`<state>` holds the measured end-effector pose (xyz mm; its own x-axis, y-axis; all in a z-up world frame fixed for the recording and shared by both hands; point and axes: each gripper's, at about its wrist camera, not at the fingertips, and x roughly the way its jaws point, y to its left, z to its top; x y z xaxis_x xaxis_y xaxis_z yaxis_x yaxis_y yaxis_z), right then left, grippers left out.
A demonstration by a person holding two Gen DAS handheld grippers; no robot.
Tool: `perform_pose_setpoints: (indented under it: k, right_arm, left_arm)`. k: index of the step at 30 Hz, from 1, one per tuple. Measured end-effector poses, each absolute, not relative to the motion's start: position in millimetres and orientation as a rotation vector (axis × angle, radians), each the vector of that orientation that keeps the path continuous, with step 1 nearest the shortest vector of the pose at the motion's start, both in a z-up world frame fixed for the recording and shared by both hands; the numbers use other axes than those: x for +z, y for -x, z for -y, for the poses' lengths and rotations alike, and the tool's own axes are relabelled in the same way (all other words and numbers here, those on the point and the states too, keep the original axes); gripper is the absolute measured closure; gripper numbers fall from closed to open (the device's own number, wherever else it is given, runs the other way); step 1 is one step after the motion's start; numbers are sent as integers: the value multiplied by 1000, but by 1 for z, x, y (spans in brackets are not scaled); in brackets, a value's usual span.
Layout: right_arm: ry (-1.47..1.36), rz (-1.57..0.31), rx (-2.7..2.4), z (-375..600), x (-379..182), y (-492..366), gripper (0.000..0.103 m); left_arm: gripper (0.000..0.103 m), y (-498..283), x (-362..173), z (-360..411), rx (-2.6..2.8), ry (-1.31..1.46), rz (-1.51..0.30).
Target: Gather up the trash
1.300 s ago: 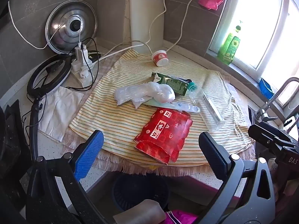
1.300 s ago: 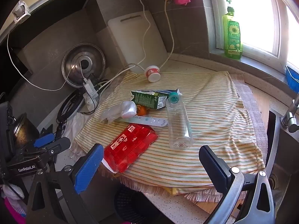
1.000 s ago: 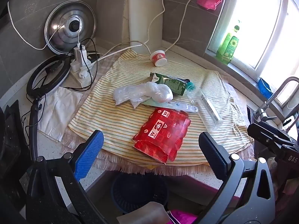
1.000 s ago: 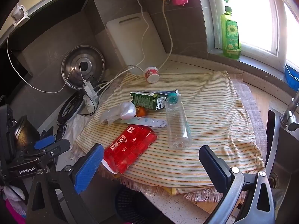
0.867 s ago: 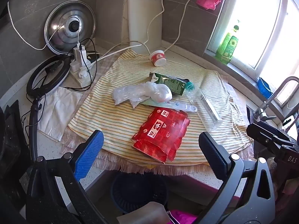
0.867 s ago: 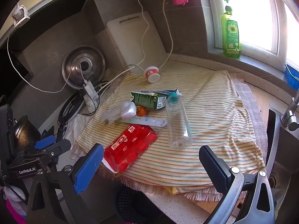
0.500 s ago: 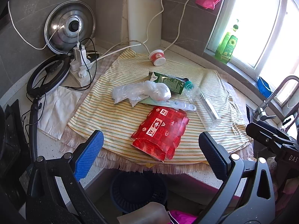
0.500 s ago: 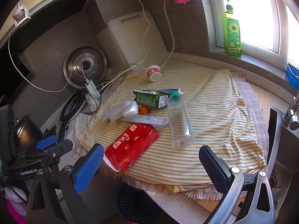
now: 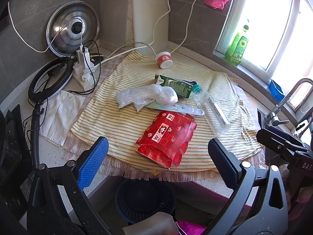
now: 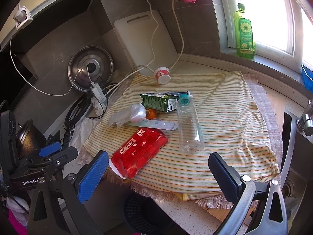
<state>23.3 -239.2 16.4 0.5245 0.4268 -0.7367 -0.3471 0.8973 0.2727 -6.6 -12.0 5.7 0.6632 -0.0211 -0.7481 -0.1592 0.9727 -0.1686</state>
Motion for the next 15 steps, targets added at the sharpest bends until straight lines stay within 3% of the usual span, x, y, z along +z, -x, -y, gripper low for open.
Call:
perform_pose_setpoints:
  k: [15]
  right_arm:
    - [-101,-909,463,241,18,-24,0]
  left_arm:
    - [0,6,6,13,82,225,-845]
